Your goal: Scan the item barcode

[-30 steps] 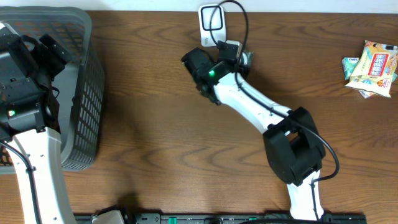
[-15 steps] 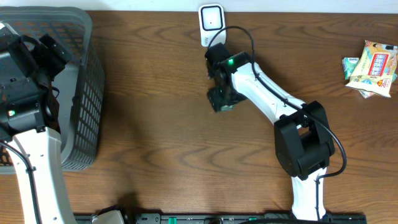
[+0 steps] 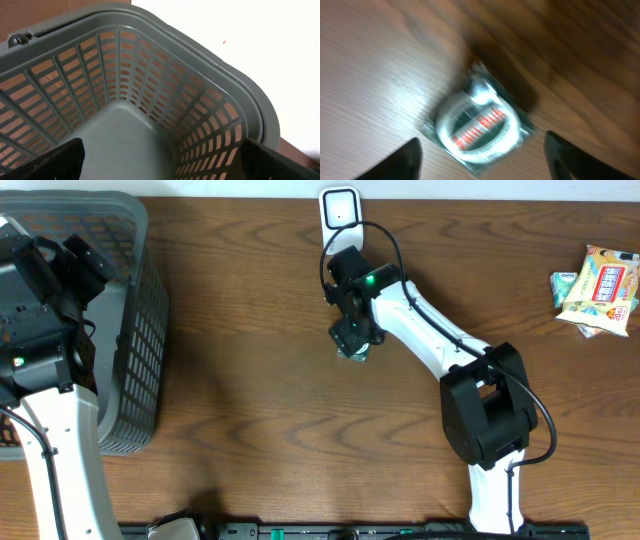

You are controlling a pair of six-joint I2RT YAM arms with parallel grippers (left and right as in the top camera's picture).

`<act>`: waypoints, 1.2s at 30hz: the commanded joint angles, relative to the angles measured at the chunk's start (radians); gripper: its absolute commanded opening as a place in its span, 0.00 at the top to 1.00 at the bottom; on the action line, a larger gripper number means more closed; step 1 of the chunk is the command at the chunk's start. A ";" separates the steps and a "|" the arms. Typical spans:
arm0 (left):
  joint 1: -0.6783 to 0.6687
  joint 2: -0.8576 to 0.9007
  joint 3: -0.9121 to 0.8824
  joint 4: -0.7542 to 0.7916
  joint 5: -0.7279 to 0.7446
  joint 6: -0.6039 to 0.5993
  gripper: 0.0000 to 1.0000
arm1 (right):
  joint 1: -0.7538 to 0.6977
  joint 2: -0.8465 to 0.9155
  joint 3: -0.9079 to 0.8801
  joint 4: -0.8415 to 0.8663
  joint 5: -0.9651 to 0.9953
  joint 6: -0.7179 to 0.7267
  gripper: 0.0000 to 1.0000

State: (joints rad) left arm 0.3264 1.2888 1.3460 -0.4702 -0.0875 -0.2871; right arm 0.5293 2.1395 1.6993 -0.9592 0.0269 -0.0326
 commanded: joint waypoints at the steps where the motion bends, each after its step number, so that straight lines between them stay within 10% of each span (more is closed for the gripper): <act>1: 0.005 0.004 0.016 0.000 -0.002 0.010 0.02 | 0.029 -0.029 0.020 0.054 -0.105 0.179 0.40; 7: 0.005 0.004 0.016 0.000 -0.002 0.010 0.02 | 0.059 -0.026 0.021 0.176 -0.119 0.468 0.99; 36: 0.005 0.004 0.016 0.000 -0.002 0.010 0.02 | 0.013 0.092 -0.010 -0.103 0.139 0.795 0.98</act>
State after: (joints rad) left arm 0.3264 1.2888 1.3460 -0.4702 -0.0875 -0.2871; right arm 0.5655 2.2269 1.6974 -1.0245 0.1314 0.6979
